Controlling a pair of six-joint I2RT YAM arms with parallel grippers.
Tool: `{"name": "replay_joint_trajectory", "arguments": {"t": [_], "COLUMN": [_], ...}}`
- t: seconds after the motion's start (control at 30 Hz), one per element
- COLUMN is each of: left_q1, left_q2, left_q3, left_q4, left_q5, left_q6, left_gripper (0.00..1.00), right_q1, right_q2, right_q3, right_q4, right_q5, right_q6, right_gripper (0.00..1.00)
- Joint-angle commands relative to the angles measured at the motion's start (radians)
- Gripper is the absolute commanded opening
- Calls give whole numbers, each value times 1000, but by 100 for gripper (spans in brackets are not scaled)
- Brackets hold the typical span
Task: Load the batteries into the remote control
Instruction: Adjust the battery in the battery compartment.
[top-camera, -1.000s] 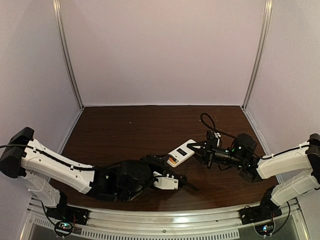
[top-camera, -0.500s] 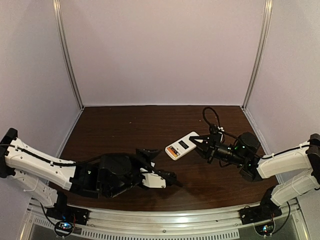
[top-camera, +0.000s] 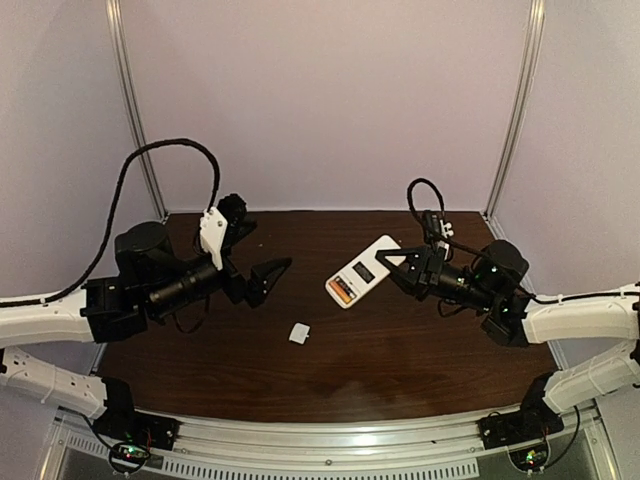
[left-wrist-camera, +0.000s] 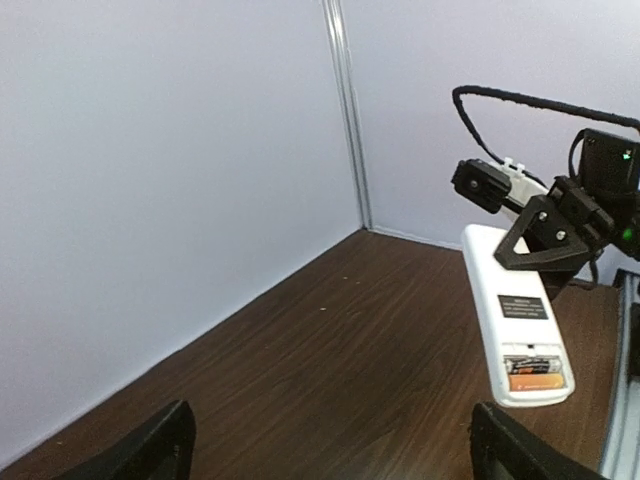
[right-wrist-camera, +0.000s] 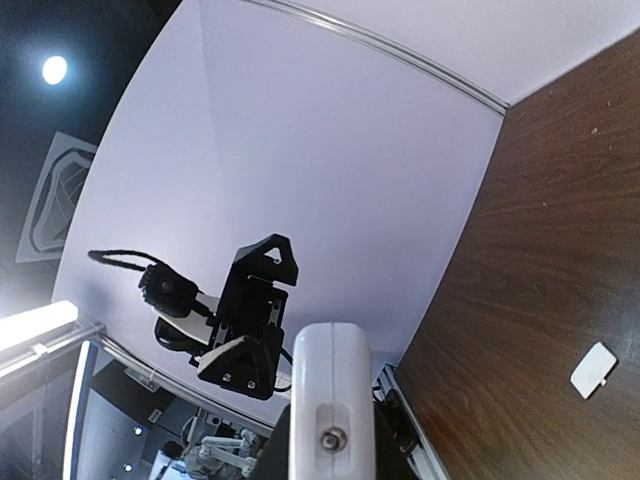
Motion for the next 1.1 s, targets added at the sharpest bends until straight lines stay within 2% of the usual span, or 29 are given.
{"name": "replay_joint_trajectory", "arguments": {"t": [0.0, 0.13, 0.27, 0.43, 0.63, 1.07], "left_q1": [24, 45, 53, 59, 59, 59], "left_q2": [26, 92, 168, 233, 260, 337], "left_q3": [28, 74, 105, 119, 134, 183], "left_q4": [-42, -29, 8, 42, 24, -34], "left_q5": [277, 449, 560, 574, 540, 595], "left_q6": [-292, -379, -442, -517, -510, -479], "left_gripper": [97, 96, 82, 63, 49, 42], "right_q1": [-5, -4, -1, 6, 9, 15], "right_q2": [-71, -107, -117, -126, -131, -120], "right_q3": [78, 116, 137, 142, 149, 145], "right_q4": [-149, -254, -303, -317, -327, -305], "right_q5": [-48, -53, -66, -73, -78, -90], "right_q6": [-239, -344, -386, -402, -406, -397], "right_gripper": [0, 0, 0, 0, 0, 0]}}
